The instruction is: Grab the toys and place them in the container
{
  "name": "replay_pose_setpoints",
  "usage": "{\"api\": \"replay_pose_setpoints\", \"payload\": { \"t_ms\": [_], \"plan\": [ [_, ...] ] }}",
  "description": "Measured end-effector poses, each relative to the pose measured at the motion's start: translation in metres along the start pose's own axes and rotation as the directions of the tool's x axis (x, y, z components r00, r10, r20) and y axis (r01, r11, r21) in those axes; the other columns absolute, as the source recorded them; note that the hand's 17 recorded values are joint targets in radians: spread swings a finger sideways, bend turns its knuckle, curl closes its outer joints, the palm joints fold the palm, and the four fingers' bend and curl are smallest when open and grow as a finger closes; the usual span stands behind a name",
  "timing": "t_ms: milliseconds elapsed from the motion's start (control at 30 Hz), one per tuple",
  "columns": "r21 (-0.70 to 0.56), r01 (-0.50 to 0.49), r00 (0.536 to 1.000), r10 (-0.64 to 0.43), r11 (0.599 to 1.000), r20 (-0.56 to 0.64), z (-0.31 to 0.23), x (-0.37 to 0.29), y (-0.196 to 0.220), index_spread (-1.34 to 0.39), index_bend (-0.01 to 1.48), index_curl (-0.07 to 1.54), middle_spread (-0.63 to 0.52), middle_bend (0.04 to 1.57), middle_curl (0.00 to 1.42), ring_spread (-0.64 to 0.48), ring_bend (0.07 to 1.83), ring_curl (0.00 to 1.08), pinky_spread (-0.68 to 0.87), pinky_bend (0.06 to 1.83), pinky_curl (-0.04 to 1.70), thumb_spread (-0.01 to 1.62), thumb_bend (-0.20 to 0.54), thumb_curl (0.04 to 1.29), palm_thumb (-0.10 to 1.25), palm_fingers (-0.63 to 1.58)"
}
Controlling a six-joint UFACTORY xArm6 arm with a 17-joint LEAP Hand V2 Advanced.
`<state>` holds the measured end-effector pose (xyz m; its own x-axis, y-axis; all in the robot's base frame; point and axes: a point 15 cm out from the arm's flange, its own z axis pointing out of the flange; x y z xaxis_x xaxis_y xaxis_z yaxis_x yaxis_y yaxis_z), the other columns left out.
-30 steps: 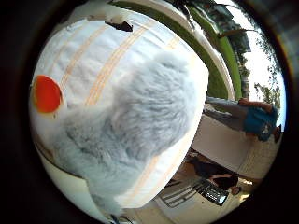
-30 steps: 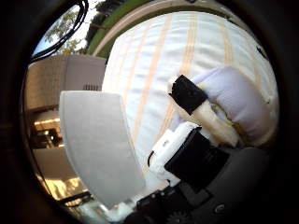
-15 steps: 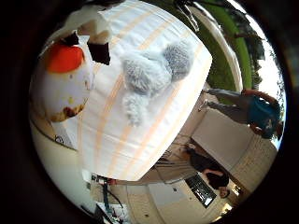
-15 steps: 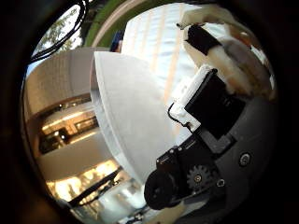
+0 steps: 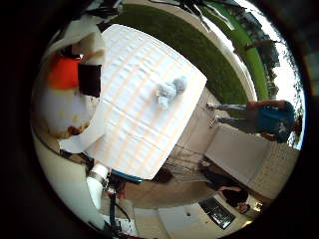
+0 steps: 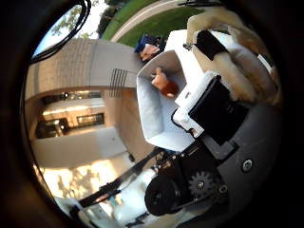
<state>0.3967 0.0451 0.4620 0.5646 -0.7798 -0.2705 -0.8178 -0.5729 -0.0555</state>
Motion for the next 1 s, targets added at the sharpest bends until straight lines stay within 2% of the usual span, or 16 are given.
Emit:
{"api": "replay_pose_setpoints", "payload": {
  "t_ms": [100, 200, 267, 433, 467, 500, 533, 567, 600, 633, 667, 733, 867, 1000],
  "plan": [
    [0.019, 0.077, 0.997, -0.077, 0.997, 0.000, -0.008, -0.043, 0.003, -0.54, 0.82, 0.81, -0.14, 1.23, 0.88, -0.07, 1.43, 0.74, 0.22, 1.43, 0.88, 1.17, 0.012, 0.68, 0.94, 0.96],
    [0.000, 0.119, 0.992, -0.119, 0.993, 0.048, 0.010, -0.074, 0.011, -0.56, 0.81, 0.88, -0.15, 1.25, 0.90, -0.08, 1.46, 0.75, 0.20, 1.45, 0.90, 1.18, -0.007, 0.69, 0.93, 0.93],
    [-0.019, 0.132, 0.988, -0.130, 0.991, 0.086, 0.028, -0.088, 0.016, -0.57, 0.82, 0.92, -0.15, 1.27, 0.91, -0.08, 1.47, 0.76, 0.19, 1.46, 0.91, 1.18, -0.029, 0.69, 0.88, 0.90],
    [-0.001, 0.126, 0.987, -0.125, 0.992, 0.105, 0.077, -0.094, 0.005, -0.58, 0.80, 0.97, -0.13, 1.26, 0.89, -0.06, 1.44, 0.74, 0.19, 1.39, 0.92, 1.22, -0.027, 0.66, 0.81, 0.84],
    [-0.006, 0.122, 0.987, -0.120, 0.993, 0.110, 0.092, -0.094, 0.004, -0.56, 0.75, 0.95, -0.10, 1.21, 0.86, -0.04, 1.38, 0.71, 0.21, 1.39, 0.90, 1.23, -0.036, 0.63, 0.79, 0.81],
    [-0.012, 0.118, 0.987, -0.116, 0.993, 0.114, 0.107, -0.093, 0.003, -0.53, 0.66, 0.94, -0.09, 1.12, 0.82, -0.01, 1.35, 0.69, 0.23, 1.39, 0.89, 1.23, -0.036, 0.62, 0.78, 0.69],
    [-0.021, 0.116, 0.987, -0.113, 0.993, 0.116, 0.123, -0.092, 0.002, -0.49, 0.57, 0.93, -0.09, 0.99, 0.78, 0.01, 1.33, 0.70, 0.24, 1.40, 0.89, 1.23, -0.038, 0.60, 0.76, 0.42],
    [-0.032, 0.120, 0.986, -0.115, 0.992, 0.119, 0.134, -0.094, 0.003, -0.47, 0.53, 0.92, -0.08, 0.92, 0.76, 0.04, 1.31, 0.69, 0.26, 1.40, 0.90, 1.22, -0.039, 0.59, 0.75, 0.29],
    [-0.048, 0.131, 0.985, -0.124, 0.990, 0.123, 0.144, -0.095, 0.004, -0.44, 0.51, 0.90, -0.06, 0.76, 0.70, 0.09, 1.21, 0.67, 0.29, 1.32, 0.89, 1.22, -0.036, 0.58, 0.75, -0.03],
    [-0.065, 0.137, 0.983, -0.128, 0.988, 0.129, 0.151, -0.094, 0.005, -0.44, 0.49, 0.84, -0.04, 0.67, 0.64, 0.13, 1.05, 0.60, 0.31, 1.21, 0.83, 1.21, -0.032, 0.57, 0.75, -0.20],
    [-0.080, 0.144, 0.982, -0.133, 0.986, 0.132, 0.157, -0.091, 0.004, -0.45, 0.47, 0.78, -0.02, 0.57, 0.58, 0.17, 0.89, 0.52, 0.34, 1.11, 0.77, 1.20, -0.029, 0.56, 0.75, -0.27],
    [-0.112, 0.176, 0.977, -0.160, 0.978, 0.140, 0.167, -0.084, 0.004, -0.47, 0.40, 0.70, 0.01, 0.44, 0.51, 0.21, 0.71, 0.43, 0.37, 0.98, 0.69, 1.19, -0.027, 0.55, 0.75, -0.32],
    [-0.125, 0.186, 0.974, -0.166, 0.975, 0.153, 0.174, -0.069, 0.004, -0.47, 0.22, 0.57, 0.04, 0.22, 0.41, 0.28, 0.53, 0.33, 0.43, 0.79, 0.56, 1.15, -0.024, 0.52, 0.78, -0.19],
    [-0.075, 0.152, 0.982, -0.142, 0.986, 0.126, 0.157, -0.042, 0.001, -0.47, 0.16, 0.49, 0.05, 0.16, 0.37, 0.29, 0.44, 0.30, 0.45, 0.68, 0.49, 1.13, -0.026, 0.51, 0.78, -0.11]
  ]
}}
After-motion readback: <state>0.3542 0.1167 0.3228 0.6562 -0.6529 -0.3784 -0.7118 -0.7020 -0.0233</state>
